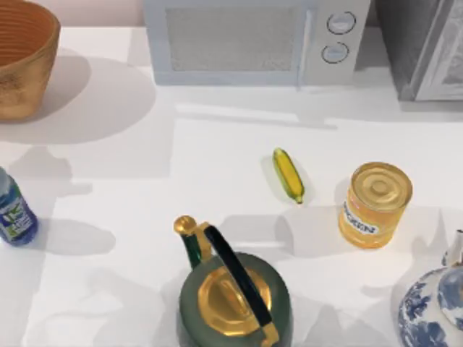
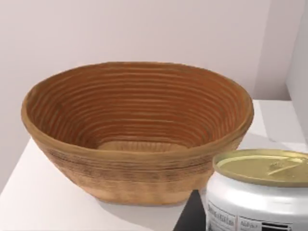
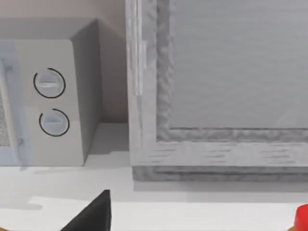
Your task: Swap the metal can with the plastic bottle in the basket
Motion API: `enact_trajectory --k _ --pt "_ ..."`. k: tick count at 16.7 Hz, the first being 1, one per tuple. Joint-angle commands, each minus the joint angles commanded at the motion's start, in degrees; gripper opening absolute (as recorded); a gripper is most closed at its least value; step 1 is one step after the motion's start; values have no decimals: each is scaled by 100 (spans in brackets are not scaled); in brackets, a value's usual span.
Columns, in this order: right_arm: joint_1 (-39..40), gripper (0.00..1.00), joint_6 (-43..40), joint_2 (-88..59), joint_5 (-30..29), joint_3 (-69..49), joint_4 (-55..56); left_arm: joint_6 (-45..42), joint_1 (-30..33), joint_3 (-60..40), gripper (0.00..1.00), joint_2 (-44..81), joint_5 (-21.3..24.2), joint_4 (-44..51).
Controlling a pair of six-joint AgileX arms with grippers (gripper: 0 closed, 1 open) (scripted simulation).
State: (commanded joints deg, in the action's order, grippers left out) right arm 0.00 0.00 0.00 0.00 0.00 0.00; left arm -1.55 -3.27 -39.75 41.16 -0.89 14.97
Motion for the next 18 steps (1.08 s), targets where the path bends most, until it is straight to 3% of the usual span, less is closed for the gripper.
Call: enact_trajectory --k 4,8,18 --pt "0 100 0 0 0 0 0 108 173 2176 0 -2298 4 -827" --pt "0 100 0 0 0 0 0 151 289 3556 0 -3693 56 -1344" --pt "0 100 0 0 0 0 0 145 308 3950 0 -4036 100 -1513"
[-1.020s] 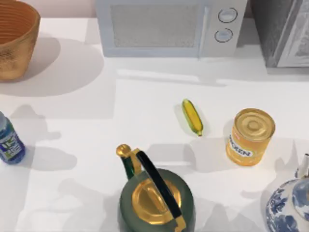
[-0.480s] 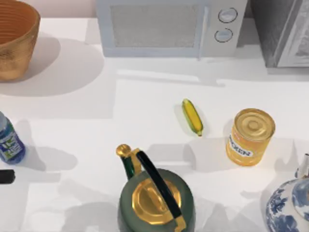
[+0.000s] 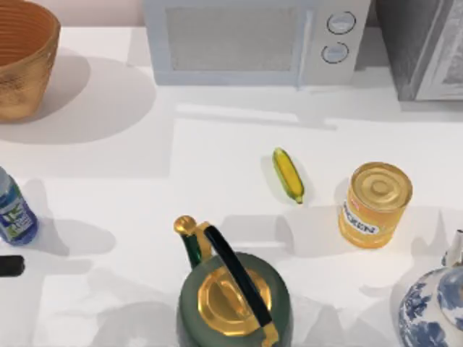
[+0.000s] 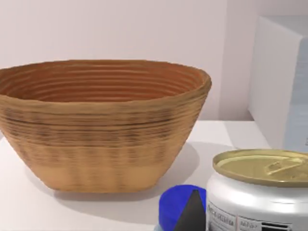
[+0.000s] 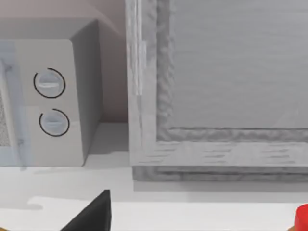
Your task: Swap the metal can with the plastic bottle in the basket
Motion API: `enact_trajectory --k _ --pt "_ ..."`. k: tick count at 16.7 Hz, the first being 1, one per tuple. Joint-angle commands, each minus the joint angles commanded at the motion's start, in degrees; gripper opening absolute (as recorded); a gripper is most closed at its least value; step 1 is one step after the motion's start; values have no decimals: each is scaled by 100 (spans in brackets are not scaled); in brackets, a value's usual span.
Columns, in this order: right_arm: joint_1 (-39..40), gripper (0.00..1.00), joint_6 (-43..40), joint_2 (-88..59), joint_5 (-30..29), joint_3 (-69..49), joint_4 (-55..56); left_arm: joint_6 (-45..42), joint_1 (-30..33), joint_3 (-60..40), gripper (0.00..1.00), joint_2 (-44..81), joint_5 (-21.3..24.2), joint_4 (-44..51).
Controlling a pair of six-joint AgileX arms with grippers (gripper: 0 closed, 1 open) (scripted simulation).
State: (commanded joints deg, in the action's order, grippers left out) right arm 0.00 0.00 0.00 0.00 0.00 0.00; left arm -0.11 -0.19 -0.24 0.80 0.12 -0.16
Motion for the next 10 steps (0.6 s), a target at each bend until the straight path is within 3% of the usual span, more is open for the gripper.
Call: enact_trajectory --k 5,10 --pt "0 100 0 0 0 0 0 -4 58 -513 0 1103 438 -557" --pt "0 100 0 0 0 0 0 -16 331 -1544 0 3318 1482 -1683"
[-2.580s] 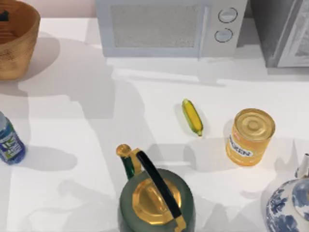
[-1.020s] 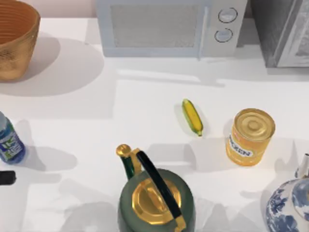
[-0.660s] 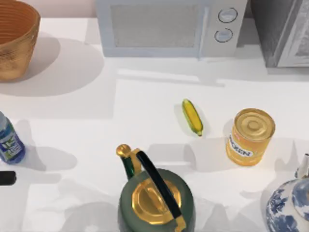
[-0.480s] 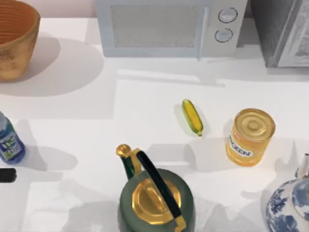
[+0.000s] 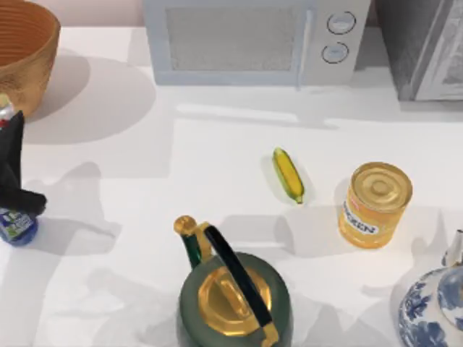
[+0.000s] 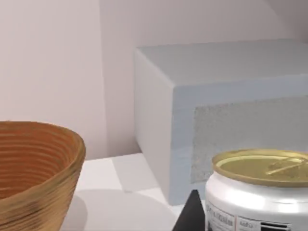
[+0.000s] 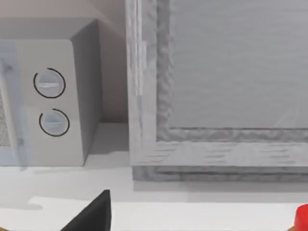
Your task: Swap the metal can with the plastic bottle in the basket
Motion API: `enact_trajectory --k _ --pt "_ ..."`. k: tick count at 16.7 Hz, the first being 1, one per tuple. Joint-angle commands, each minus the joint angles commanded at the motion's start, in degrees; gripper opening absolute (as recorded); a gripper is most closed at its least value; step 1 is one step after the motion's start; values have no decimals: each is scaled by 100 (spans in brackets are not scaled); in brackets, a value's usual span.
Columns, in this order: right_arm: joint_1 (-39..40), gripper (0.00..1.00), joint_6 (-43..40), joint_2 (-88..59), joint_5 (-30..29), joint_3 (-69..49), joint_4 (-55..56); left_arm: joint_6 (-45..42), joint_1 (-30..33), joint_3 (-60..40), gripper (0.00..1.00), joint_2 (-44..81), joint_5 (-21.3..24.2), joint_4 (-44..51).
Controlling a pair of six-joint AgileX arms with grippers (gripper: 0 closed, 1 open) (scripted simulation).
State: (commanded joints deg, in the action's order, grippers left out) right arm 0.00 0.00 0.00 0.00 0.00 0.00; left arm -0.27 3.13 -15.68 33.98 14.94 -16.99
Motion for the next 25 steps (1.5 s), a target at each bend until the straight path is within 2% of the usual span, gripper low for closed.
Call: enact_trajectory --k 12,16,21,25 --pt "0 100 0 0 0 0 0 -55 1119 -3315 0 7043 3536 -3593" --pt "0 100 0 0 0 0 0 -78 1448 -4298 0 9084 4554 -4647" --pt "0 100 0 0 0 0 0 -109 1741 -5176 0 10817 5417 -5564" --pt "0 100 0 0 0 0 0 -123 1832 -5438 0 11269 5643 -5820"
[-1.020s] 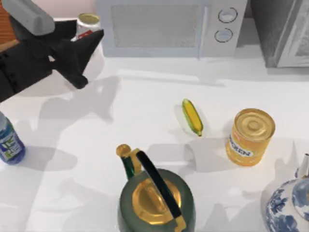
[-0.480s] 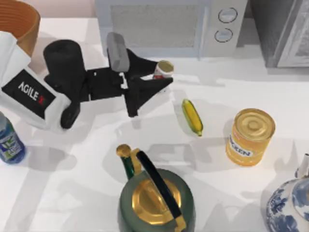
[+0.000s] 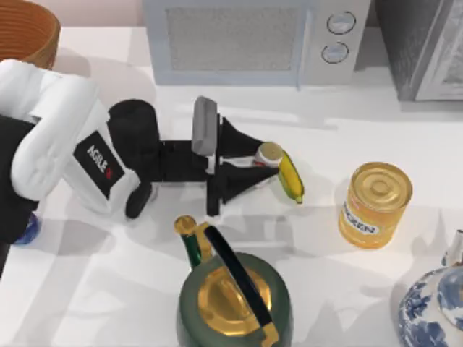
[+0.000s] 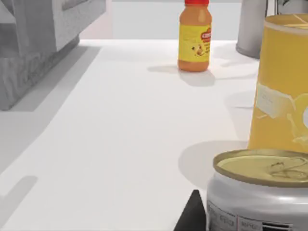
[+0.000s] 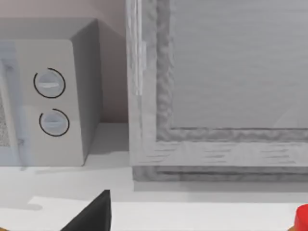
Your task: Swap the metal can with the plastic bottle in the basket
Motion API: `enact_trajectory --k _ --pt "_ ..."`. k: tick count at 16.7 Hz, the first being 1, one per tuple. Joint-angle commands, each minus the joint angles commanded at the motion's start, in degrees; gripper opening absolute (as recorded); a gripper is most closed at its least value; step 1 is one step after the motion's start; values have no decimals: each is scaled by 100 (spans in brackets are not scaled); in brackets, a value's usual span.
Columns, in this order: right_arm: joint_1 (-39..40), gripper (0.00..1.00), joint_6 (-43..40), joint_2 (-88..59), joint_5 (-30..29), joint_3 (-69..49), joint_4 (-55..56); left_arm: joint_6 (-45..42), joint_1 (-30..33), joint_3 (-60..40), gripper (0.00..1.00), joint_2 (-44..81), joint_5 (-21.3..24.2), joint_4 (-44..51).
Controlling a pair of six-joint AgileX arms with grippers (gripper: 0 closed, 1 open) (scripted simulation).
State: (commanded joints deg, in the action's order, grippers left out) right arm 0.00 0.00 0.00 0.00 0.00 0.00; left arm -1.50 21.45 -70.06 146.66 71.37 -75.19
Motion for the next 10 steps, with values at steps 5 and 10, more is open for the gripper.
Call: enact_trajectory --k 5,10 --pt "0 100 0 0 0 0 0 0 0 0 8 0 0 0" --pt "0 100 0 0 0 0 0 0 0 0 45 0 0 0"
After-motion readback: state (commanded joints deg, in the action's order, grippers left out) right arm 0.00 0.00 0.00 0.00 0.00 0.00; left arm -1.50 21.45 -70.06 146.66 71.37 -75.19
